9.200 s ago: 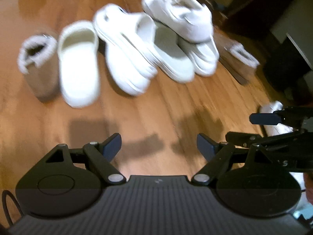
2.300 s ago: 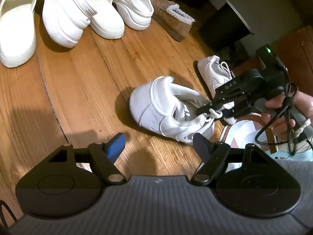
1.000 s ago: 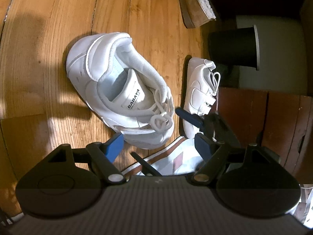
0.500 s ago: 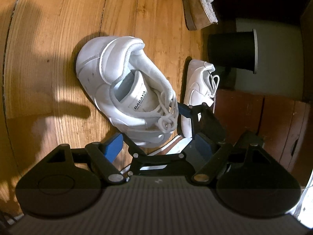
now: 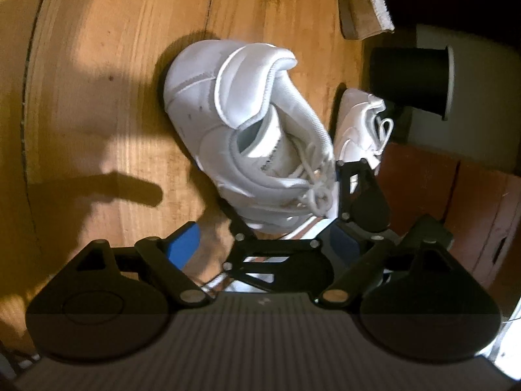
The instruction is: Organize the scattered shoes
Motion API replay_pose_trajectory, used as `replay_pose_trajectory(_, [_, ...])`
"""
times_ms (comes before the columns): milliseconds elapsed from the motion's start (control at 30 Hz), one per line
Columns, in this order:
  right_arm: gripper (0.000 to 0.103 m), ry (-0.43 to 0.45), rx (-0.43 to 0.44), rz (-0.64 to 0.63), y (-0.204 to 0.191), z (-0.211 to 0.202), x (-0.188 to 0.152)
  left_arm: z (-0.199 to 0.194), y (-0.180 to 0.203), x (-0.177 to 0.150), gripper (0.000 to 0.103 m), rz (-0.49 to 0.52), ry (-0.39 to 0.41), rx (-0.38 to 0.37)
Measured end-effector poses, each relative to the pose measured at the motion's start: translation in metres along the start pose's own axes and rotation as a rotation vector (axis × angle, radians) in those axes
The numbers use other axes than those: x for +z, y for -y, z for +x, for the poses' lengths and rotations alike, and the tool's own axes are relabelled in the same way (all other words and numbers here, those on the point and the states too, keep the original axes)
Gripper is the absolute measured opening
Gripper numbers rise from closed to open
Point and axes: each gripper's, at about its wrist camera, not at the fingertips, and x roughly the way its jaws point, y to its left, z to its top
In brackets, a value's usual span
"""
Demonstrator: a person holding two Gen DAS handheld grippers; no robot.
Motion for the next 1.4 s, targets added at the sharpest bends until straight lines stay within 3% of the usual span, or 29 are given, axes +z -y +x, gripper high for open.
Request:
replay_pose_trajectory(467, [0.103,-0.002,-0.006,0.001,-0.004,-0.002,-0.003,-0.007,0.005,0.002,0.088,0.088,0.043,0.188])
replay_pose_trajectory(600, [0.102,0.016,0.023,0.060,0.005,-0.003,0.000,-0.011,0.004,0.006,0.088,0.097,0.069,0.234])
replay_pose_trajectory(733, [0.102,0.092,-0.044,-0.027,-0.006,0.001,0.002,-0.014,0.003,0.009,0.088,0.106,0.096,0.280])
replay_pose_trajectory(933, [0.084,0.097,-0.014,0.174,0.010,-0.005,0.015,-0.020,-0.005,0.015,0.088,0.092,0.109,0.291])
replay_pose_trajectory(1100, [0.081,0.082,-0.012,0.370,0.032,-0.016,0.008,-0.021,-0.003,0.014,0.088,0.098,0.118,0.268])
replay_pose_trajectory(1400, [0.081,0.024,-0.208,0.542,0.094,-0.024,-0.031,-0.019,0.000,0.011,0.088,0.117,0.108,0.254])
